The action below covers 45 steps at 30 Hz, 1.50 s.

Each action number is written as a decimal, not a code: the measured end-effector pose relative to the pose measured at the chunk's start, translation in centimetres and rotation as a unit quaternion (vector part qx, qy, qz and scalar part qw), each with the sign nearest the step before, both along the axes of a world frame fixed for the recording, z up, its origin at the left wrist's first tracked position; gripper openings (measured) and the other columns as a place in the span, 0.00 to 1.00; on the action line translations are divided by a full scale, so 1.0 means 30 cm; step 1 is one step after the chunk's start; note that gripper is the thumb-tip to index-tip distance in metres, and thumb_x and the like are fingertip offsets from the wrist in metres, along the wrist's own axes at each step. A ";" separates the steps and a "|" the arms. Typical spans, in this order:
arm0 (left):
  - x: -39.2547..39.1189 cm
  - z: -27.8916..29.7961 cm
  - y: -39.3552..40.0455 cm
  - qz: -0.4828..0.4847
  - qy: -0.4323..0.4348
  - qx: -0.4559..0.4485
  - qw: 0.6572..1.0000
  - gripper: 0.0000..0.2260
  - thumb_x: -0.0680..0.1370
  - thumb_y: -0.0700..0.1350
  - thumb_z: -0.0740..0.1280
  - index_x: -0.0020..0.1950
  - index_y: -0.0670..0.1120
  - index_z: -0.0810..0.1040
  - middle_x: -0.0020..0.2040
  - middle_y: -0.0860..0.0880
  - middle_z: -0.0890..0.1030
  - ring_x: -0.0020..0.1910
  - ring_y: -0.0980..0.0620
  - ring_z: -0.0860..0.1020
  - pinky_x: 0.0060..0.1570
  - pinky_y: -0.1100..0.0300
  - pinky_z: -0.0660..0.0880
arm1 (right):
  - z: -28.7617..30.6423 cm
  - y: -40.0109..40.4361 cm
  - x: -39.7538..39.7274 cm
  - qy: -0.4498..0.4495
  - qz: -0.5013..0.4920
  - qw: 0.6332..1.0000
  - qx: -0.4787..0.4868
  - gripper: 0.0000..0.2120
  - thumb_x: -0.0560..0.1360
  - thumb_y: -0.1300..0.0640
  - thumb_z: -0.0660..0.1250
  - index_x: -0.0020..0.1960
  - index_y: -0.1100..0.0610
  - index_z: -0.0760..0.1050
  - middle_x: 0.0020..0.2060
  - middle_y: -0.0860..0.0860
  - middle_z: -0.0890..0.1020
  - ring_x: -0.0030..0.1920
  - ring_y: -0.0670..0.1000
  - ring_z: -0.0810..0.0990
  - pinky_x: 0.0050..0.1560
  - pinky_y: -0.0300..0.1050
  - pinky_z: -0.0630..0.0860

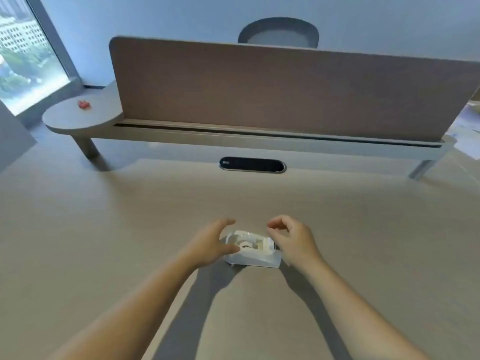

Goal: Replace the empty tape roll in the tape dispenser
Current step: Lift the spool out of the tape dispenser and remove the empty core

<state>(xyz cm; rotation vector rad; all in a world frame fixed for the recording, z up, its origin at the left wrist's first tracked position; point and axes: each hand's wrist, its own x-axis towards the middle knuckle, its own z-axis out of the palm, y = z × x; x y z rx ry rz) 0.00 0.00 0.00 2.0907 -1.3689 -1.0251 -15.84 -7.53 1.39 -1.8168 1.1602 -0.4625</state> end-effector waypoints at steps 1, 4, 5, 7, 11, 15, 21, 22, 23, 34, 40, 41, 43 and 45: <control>0.000 -0.014 0.003 0.003 0.013 0.006 1.000 0.29 0.71 0.44 0.67 0.69 0.47 0.61 0.71 0.47 0.65 0.69 0.48 0.64 0.66 0.57 0.61 | -0.021 0.002 0.010 0.021 0.010 1.000 -0.007 0.08 0.72 0.59 0.63 0.49 0.60 0.76 0.43 0.50 0.77 0.49 0.51 0.74 0.49 0.42 0.69; 0.007 -0.070 0.011 0.018 0.042 0.008 0.999 0.29 0.70 0.40 0.68 0.68 0.46 0.61 0.69 0.45 0.66 0.67 0.48 0.65 0.60 0.63 0.62 | -0.078 0.003 0.036 0.065 0.040 0.996 -0.034 0.09 0.71 0.58 0.64 0.49 0.59 0.76 0.49 0.53 0.80 0.53 0.54 0.74 0.55 0.49 0.70; 0.008 -0.086 0.012 0.028 0.050 0.008 0.998 0.29 0.69 0.40 0.68 0.68 0.47 0.62 0.69 0.44 0.66 0.67 0.48 0.66 0.59 0.63 0.62 | -0.094 0.006 0.044 0.071 0.048 0.996 -0.036 0.09 0.71 0.57 0.64 0.50 0.58 0.76 0.51 0.54 0.80 0.54 0.54 0.73 0.57 0.50 0.69; 0.013 -0.113 0.013 0.043 0.060 0.004 0.997 0.29 0.69 0.41 0.69 0.68 0.48 0.63 0.67 0.44 0.69 0.65 0.47 0.68 0.62 0.59 0.64 | -0.117 0.005 0.053 0.077 0.053 0.995 -0.045 0.10 0.71 0.56 0.64 0.50 0.58 0.76 0.51 0.53 0.80 0.55 0.54 0.72 0.59 0.51 0.68; 0.017 -0.132 0.006 0.059 0.084 -0.021 0.994 0.27 0.68 0.41 0.70 0.66 0.47 0.67 0.64 0.42 0.73 0.58 0.43 0.74 0.63 0.47 0.69 | -0.148 -0.002 0.065 0.078 0.061 0.993 -0.057 0.08 0.71 0.56 0.64 0.49 0.57 0.76 0.49 0.54 0.80 0.52 0.52 0.71 0.57 0.50 0.67; 0.014 -0.134 0.005 0.069 0.104 -0.023 0.992 0.26 0.68 0.41 0.71 0.64 0.48 0.69 0.62 0.42 0.75 0.52 0.42 0.77 0.58 0.45 0.73 | -0.167 -0.004 0.073 0.086 0.073 0.991 -0.075 0.08 0.72 0.56 0.63 0.48 0.58 0.75 0.48 0.54 0.80 0.51 0.53 0.72 0.53 0.50 0.68; 0.014 -0.135 -0.003 0.057 0.080 -0.021 0.995 0.26 0.64 0.47 0.71 0.62 0.51 0.71 0.60 0.43 0.77 0.50 0.43 0.79 0.56 0.43 0.74 | -0.192 -0.001 0.080 0.051 0.072 0.989 -0.119 0.07 0.72 0.57 0.63 0.46 0.60 0.75 0.44 0.55 0.79 0.45 0.51 0.70 0.49 0.52 0.69; 0.014 -0.136 -0.005 0.055 0.074 -0.022 0.995 0.26 0.65 0.46 0.71 0.62 0.51 0.70 0.60 0.43 0.76 0.51 0.43 0.79 0.56 0.43 0.74 | -0.197 -0.001 0.082 0.046 0.070 0.988 -0.129 0.07 0.72 0.57 0.62 0.46 0.60 0.75 0.43 0.55 0.79 0.45 0.51 0.71 0.49 0.52 0.69; 0.013 -0.137 -0.006 0.053 0.069 -0.027 0.996 0.25 0.66 0.46 0.71 0.62 0.51 0.70 0.61 0.43 0.76 0.51 0.43 0.79 0.56 0.43 0.74 | -0.202 -0.001 0.084 0.040 0.068 0.987 -0.138 0.07 0.72 0.56 0.62 0.46 0.59 0.75 0.43 0.54 0.79 0.45 0.51 0.71 0.48 0.53 0.69; -0.003 -0.175 0.009 0.049 0.072 -0.114 0.990 0.22 0.71 0.41 0.67 0.64 0.49 0.69 0.53 0.50 0.74 0.47 0.52 0.73 0.48 0.63 0.68 | -0.221 -0.004 0.089 -0.046 0.051 0.987 -0.146 0.03 0.72 0.57 0.63 0.44 0.55 0.74 0.40 0.48 0.74 0.46 0.51 0.73 0.48 0.48 0.70; -0.013 -0.186 0.026 0.039 -0.004 -0.147 0.988 0.27 0.73 0.46 0.64 0.70 0.48 0.59 0.71 0.45 0.66 0.66 0.45 0.69 0.66 0.50 0.66 | -0.195 0.030 0.055 -0.121 -0.025 0.980 -0.156 0.04 0.72 0.56 0.64 0.45 0.56 0.75 0.34 0.42 0.74 0.45 0.50 0.73 0.49 0.45 0.68; -0.026 -0.174 0.039 0.050 -0.016 -0.172 0.984 0.28 0.73 0.47 0.64 0.70 0.48 0.58 0.72 0.46 0.65 0.68 0.46 0.66 0.67 0.50 0.64 | -0.191 0.048 0.039 -0.133 -0.038 0.976 -0.167 0.05 0.72 0.56 0.64 0.46 0.56 0.75 0.34 0.42 0.74 0.45 0.50 0.74 0.48 0.45 0.69; -0.062 -0.138 0.070 0.059 0.017 -0.224 0.973 0.25 0.74 0.48 0.63 0.69 0.46 0.61 0.70 0.46 0.68 0.66 0.48 0.68 0.64 0.52 0.66 | -0.182 0.093 0.008 -0.177 -0.045 0.972 -0.150 0.03 0.72 0.57 0.65 0.44 0.56 0.75 0.35 0.44 0.76 0.42 0.50 0.74 0.42 0.40 0.70; -0.114 -0.103 0.111 0.033 0.074 -0.244 0.966 0.18 0.74 0.46 0.62 0.63 0.43 0.70 0.59 0.46 0.77 0.56 0.49 0.74 0.55 0.57 0.71 | -0.173 0.147 -0.018 -0.203 -0.033 0.970 -0.129 0.01 0.71 0.58 0.65 0.42 0.56 0.75 0.34 0.45 0.77 0.39 0.49 0.76 0.40 0.38 0.72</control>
